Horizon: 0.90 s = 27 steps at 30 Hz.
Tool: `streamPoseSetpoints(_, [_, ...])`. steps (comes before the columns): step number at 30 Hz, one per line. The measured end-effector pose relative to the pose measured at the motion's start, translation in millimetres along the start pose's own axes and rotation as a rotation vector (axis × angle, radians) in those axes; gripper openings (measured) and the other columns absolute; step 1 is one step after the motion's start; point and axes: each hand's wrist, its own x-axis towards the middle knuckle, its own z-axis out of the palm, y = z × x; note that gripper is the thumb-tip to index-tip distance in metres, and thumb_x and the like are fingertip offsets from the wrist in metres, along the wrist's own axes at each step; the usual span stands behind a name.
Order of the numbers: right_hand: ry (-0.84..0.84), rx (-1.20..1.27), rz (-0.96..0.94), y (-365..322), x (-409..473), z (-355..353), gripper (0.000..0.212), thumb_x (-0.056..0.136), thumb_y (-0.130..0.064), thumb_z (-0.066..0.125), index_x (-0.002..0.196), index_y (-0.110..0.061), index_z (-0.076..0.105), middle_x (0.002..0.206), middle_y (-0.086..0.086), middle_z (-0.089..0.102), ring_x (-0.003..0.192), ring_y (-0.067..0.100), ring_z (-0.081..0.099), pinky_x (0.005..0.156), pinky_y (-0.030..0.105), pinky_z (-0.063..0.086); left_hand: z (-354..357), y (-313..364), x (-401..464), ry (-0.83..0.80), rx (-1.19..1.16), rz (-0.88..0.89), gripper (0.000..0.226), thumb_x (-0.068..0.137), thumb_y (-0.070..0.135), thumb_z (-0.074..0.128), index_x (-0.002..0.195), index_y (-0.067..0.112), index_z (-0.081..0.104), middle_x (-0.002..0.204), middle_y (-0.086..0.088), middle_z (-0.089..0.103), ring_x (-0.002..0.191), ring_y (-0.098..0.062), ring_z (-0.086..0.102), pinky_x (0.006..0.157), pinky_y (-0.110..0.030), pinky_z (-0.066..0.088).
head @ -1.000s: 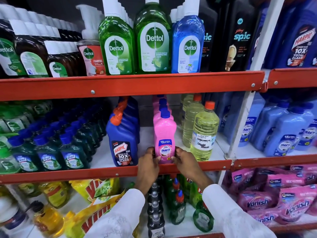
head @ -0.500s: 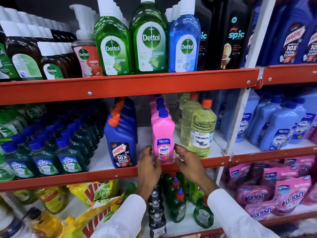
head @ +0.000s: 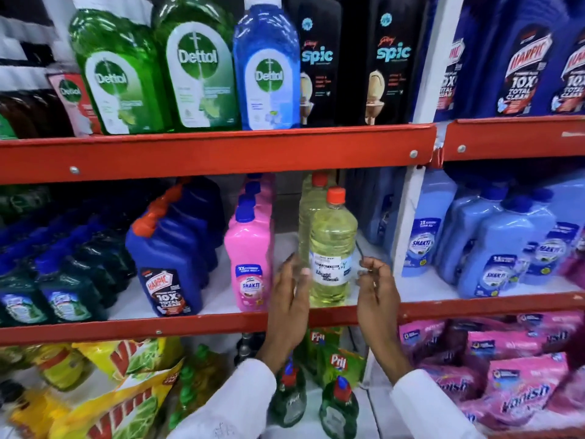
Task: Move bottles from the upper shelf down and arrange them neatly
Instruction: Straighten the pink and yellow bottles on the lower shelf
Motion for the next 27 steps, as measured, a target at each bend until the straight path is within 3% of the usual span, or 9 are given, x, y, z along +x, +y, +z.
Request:
streamPoseSetpoints(3, [-0.177,0.019,0.143,3.4,23.2,1.6,0.048,0.092,-0.039,0.037,0.135,-0.023,0.053,0.14,-0.002,0.057,0.129,0.018,0.054,0.112,0.038,0.04,17.7,-2.4,26.3,0.036,-0.099,-0.179,0.061,0.101,0.055,0.033,0.151,0.019,0.038,0.159,0.003,0.038,0.145,-0.006,0.032,0.127,-0.037,0.022])
streamPoseSetpoints(6, [-0.351,0.018,0.249,-2.7,41.8,6.3,0.045,0.105,-0.027,0.031,0.147,-0.02,0.045,0.148,-0.005,0.048,0.136,0.006,0.041,0.111,0.019,0.025,25.6,-11.4,48.4,0.054,-0.344,-0.36,0.073,0.085,0.072,0.034,0.137,0.025,0.055,0.148,-0.002,0.054,0.138,-0.018,0.05,0.122,-0.043,0.034])
streamPoseSetpoints(8, [-0.416,0.024,0.282,-2.0,51.3,11.4,0.047,0.106,-0.031,0.025,0.149,-0.024,0.043,0.151,-0.005,0.048,0.139,0.01,0.042,0.114,0.026,0.03,31.0,-11.7,58.0,0.051,-0.437,-0.366,0.06,0.092,0.066,0.026,0.122,0.029,0.062,0.133,0.002,0.067,0.119,-0.009,0.063,0.109,-0.031,0.048])
streamPoseSetpoints(10, [-0.435,0.058,0.346,-2.6,56.8,14.8,0.046,0.106,-0.036,0.024,0.143,-0.028,0.051,0.144,-0.003,0.056,0.131,0.014,0.054,0.108,0.031,0.04,35.4,-12.9,66.1,0.015,-0.48,-0.37,0.057,0.101,0.056,0.017,0.116,0.028,0.064,0.123,0.002,0.071,0.104,-0.003,0.069,0.092,-0.021,0.055])
streamPoseSetpoints(14, [-0.456,0.231,0.444,-3.4,62.2,19.6,0.041,0.107,-0.031,0.026,0.104,-0.027,0.067,0.105,-0.004,0.073,0.085,-0.003,0.067,0.076,0.02,0.049,38.4,-10.9,68.1,-0.011,-0.527,-0.354,0.065,0.09,0.065,0.029,0.119,0.021,0.067,0.134,-0.008,0.066,0.121,-0.019,0.065,0.104,-0.036,0.05])
streamPoseSetpoints(17, [-0.453,0.242,0.47,-0.7,63.4,24.2,0.042,0.107,-0.025,0.024,0.093,-0.024,0.063,0.095,-0.003,0.071,0.085,0.005,0.065,0.076,0.023,0.05,37.7,-14.3,70.1,-0.056,-0.538,-0.348,0.063,0.084,0.064,0.033,0.114,0.021,0.069,0.124,-0.002,0.072,0.11,-0.012,0.07,0.094,-0.03,0.054])
streamPoseSetpoints(21, [-0.449,0.251,0.462,3.7,63.3,28.4,0.039,0.107,-0.026,0.023,0.101,-0.022,0.061,0.108,0.005,0.071,0.093,0.012,0.066,0.08,0.026,0.051,36.2,-15.5,70.9,-0.129,-0.597,-0.337,0.057,0.094,0.056,0.028,0.114,0.02,0.066,0.11,0.006,0.078,0.1,-0.008,0.073,0.079,-0.019,0.06])
streamPoseSetpoints(25, [-0.44,0.251,0.459,10.1,65.7,28.3,0.04,0.107,-0.025,0.025,0.094,-0.024,0.063,0.091,-0.008,0.073,0.084,0.003,0.066,0.073,0.021,0.05,31.3,-13.3,69.4,-0.15,-0.62,-0.323,0.066,0.095,0.057,0.026,0.131,0.014,0.059,0.124,-0.001,0.073,0.118,-0.015,0.067,0.103,-0.034,0.052])
streamPoseSetpoints(27, [-0.437,0.234,0.455,7.9,64.0,28.6,0.041,0.107,-0.027,0.024,0.095,-0.025,0.063,0.098,-0.003,0.073,0.093,0.009,0.067,0.079,0.026,0.05,30.1,-11.7,68.3,-0.156,-0.619,-0.324,0.065,0.09,0.059,0.03,0.129,0.017,0.06,0.124,0.002,0.073,0.12,-0.014,0.066,0.105,-0.033,0.05])
